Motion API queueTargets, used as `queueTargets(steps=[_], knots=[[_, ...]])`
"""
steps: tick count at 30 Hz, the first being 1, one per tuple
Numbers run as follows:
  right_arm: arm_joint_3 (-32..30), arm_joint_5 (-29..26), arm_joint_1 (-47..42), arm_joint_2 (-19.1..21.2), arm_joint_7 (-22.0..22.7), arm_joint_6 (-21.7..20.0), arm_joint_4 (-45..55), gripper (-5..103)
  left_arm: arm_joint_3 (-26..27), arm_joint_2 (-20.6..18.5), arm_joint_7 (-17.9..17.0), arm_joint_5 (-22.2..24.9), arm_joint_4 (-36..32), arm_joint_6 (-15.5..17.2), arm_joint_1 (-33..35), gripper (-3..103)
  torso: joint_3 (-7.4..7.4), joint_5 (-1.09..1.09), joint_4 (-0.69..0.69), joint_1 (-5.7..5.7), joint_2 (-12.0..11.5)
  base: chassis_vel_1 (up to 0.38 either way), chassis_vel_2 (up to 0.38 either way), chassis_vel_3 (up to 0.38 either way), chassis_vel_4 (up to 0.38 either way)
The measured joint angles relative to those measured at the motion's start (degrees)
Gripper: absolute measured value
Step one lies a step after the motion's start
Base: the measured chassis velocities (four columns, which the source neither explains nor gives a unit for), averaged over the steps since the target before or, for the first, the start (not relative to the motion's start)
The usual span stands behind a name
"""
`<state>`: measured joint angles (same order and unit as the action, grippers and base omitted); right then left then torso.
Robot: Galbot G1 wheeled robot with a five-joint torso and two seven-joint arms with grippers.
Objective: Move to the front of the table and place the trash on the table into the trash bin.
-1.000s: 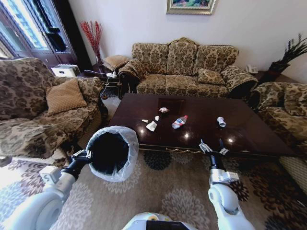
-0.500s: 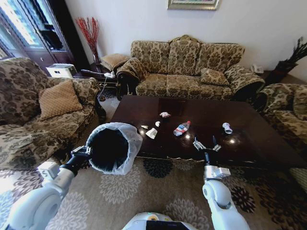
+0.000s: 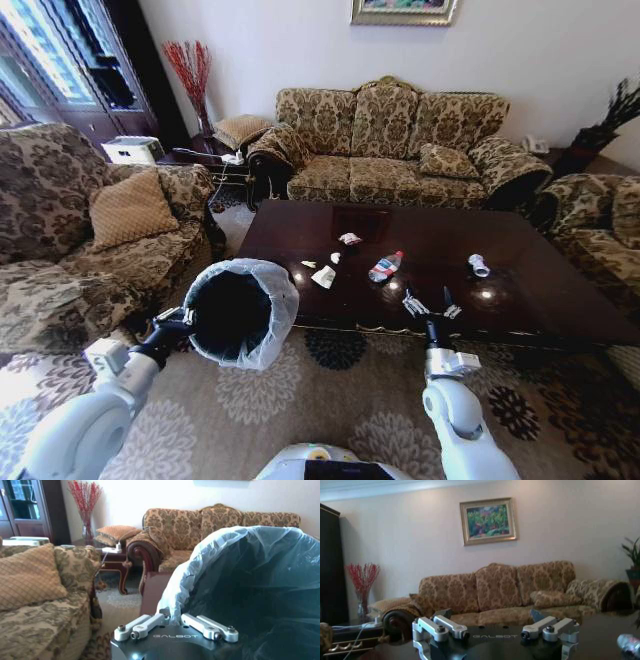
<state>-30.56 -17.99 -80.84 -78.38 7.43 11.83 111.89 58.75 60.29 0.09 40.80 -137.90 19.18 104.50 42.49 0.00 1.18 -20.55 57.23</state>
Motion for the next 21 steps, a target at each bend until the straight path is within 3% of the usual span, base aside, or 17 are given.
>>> queueTargets(steps=[2, 4, 5, 6, 9, 14, 21], knots=[[0.56, -0.69, 0.51, -0.01, 0.00, -1.30, -0.19, 100, 0.13, -0.04, -0.02, 0.06, -0.08, 0.00, 0.07, 0, 0.00, -0.01, 0.01, 0.00, 0.00, 0.218, 0.187, -0.221, -0.166], [2.63, -3.53, 2.22, -0.23, 0.00, -7.16, -0.70, 100, 0.50, -0.09, -0.04, 0.17, -0.34, 0.00, 0.51, 0, -0.01, -0.07, 0.02, 0.01, 0.00, 0.178, 0.116, -0.132, -0.124], [3.85, -5.16, 3.14, -0.31, 0.00, -9.80, -0.94, 100, 0.65, -0.10, -0.04, 0.19, -0.53, -0.01, 0.84, 0, -0.01, -0.06, 0.02, 0.02, 0.00, 0.091, 0.094, -0.103, -0.026], [3.85, -5.16, 3.14, -0.31, 0.00, -9.80, -0.94, 100, 0.65, -0.10, -0.04, 0.19, -0.53, -0.01, 0.84, 0, -0.01, -0.06, 0.02, 0.02, 0.00, 0.091, 0.094, -0.103, -0.026], [8.16, -11.37, 7.32, -0.65, -0.01, -18.42, -2.79, 100, 1.04, -0.13, 0.02, 0.24, -1.15, 0.00, 1.79, 0, -0.01, 0.02, 0.04, 0.02, 0.00, 0.030, 0.012, -0.013, -0.009], [11.95, -13.15, 14.34, -1.68, 0.01, -23.36, -9.63, 100, 1.45, -0.18, 0.17, 0.33, -1.49, -0.02, 2.85, 0, 0.01, -0.01, -0.04, 0.01, 0.00, -0.042, -0.035, 0.019, 0.014], [15.72, -13.85, 22.33, -5.69, 0.01, -25.07, -17.63, 100, 0.95, -0.10, 0.09, 0.29, -1.53, -0.12, 3.32, 0, 0.00, -0.06, 0.02, 0.00, -0.01, -0.011, -0.010, 0.004, 0.000]])
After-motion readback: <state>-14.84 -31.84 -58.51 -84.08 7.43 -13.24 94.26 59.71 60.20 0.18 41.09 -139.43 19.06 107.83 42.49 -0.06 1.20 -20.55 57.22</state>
